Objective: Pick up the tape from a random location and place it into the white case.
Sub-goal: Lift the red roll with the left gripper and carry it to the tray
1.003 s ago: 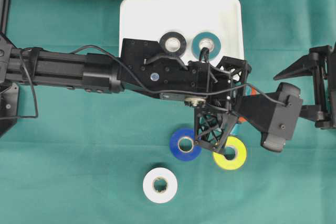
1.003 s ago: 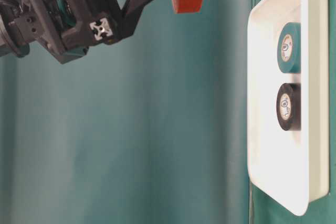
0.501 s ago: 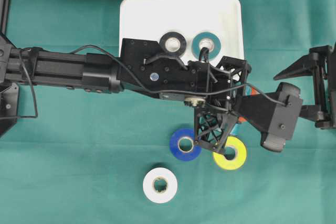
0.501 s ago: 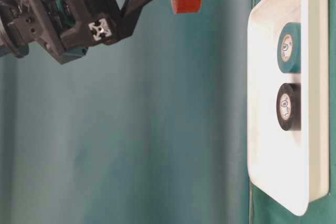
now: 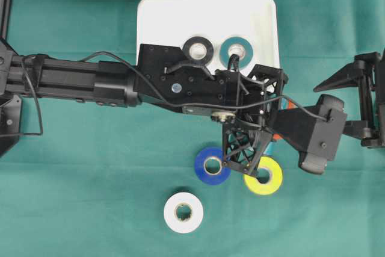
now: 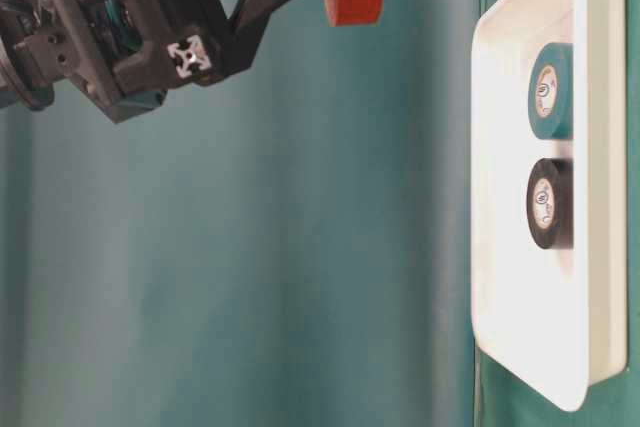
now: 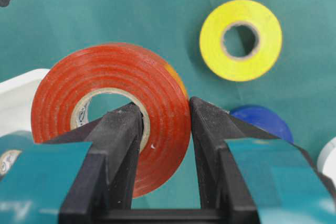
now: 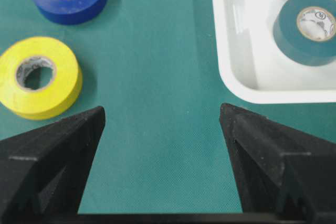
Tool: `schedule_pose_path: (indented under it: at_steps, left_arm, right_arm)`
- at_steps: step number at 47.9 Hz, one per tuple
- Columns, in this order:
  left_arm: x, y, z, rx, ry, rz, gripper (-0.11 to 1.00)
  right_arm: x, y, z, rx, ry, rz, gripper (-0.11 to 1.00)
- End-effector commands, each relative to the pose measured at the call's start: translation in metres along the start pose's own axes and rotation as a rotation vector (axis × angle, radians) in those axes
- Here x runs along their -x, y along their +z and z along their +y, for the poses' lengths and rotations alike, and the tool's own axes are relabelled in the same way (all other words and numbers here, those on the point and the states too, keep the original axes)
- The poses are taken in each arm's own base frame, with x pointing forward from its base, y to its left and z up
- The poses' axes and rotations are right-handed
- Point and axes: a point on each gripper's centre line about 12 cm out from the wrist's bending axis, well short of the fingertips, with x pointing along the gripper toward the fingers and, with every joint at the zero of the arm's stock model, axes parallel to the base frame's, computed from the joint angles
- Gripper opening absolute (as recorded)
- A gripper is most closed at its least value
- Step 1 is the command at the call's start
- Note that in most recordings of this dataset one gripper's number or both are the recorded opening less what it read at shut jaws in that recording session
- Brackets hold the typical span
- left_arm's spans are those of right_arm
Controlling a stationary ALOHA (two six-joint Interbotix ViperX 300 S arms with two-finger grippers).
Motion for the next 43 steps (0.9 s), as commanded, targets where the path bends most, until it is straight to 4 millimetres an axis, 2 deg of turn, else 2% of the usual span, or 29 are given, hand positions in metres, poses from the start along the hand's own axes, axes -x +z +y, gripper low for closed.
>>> schedule_pose_path:
  at_steps: [1,19,32,43]
  left_arm:
    - [0.037,0.011,0.003,0.001,0.023,-0.076,0.22]
    - [0.035,0.003,0.002,0.006,0.017,-0.053,0.22]
    - [0.036,-0.017,-0.007,0.053,0.004,-0.034,0.22]
    - [0.04,-0.046,-0.017,0.098,-0.002,-0.029,0.22]
  right_arm:
    - [0.0,0.005,0.001,0.004,0.003,-0.012,0.84]
    - [0.0,0.005,0.001,0.002,0.003,-0.012,0.84]
    - [0.0,0.006,0.001,0.002,0.004,-0.013,0.84]
    - [0.0,0.006,0.001,0.004,0.003,-0.013,0.84]
